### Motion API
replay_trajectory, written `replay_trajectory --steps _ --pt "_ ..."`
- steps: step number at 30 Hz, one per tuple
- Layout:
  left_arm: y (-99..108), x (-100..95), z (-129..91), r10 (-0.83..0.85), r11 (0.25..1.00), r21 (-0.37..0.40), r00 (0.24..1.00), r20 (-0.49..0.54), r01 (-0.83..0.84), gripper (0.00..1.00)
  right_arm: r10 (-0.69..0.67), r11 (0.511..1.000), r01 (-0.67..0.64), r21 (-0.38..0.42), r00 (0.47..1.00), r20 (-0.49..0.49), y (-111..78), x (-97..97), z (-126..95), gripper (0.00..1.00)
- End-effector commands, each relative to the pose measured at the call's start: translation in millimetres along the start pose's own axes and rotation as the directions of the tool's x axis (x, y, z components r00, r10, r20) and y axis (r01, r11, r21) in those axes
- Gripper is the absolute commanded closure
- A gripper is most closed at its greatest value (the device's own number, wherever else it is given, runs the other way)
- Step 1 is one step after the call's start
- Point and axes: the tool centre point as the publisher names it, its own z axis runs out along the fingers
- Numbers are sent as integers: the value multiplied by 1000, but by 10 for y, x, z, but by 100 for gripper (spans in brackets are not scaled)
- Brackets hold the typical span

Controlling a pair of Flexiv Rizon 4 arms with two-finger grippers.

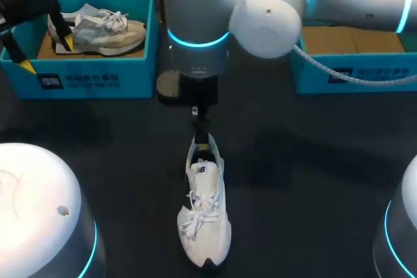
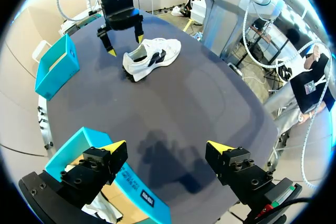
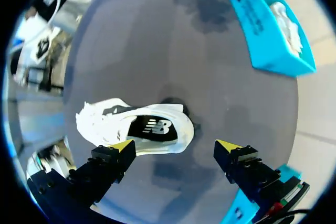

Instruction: Take the shoe out of the shoebox, open the shoe tongue, remove and reinsert the insole, then place the shoe into the shoebox

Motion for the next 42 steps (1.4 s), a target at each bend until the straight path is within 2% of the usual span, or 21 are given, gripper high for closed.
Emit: replay_trajectory --steps 1,7,12,27,42 --pt "3 3 -3 1 1000 -4 1000 -2 -1 0 -195 977 192 97 981 17 87 18 76 0" --pt "3 3 -3 1 1000 -4 1000 -2 -1 0 -209 974 203 101 976 57 105 31 178 0" --pt "3 3 -3 1 1000 -4 1000 -2 -1 0 -189 981 186 53 980 57 53 -76 299 0" --pt "3 3 -3 1 1000 -4 1000 -2 -1 0 -103 995 101 25 992 68 -109 -245 553 0" --pt "3 3 -3 1 1000 -4 1000 -2 -1 0 -8 997 9 70 1000 -6 7 -370 825 0"
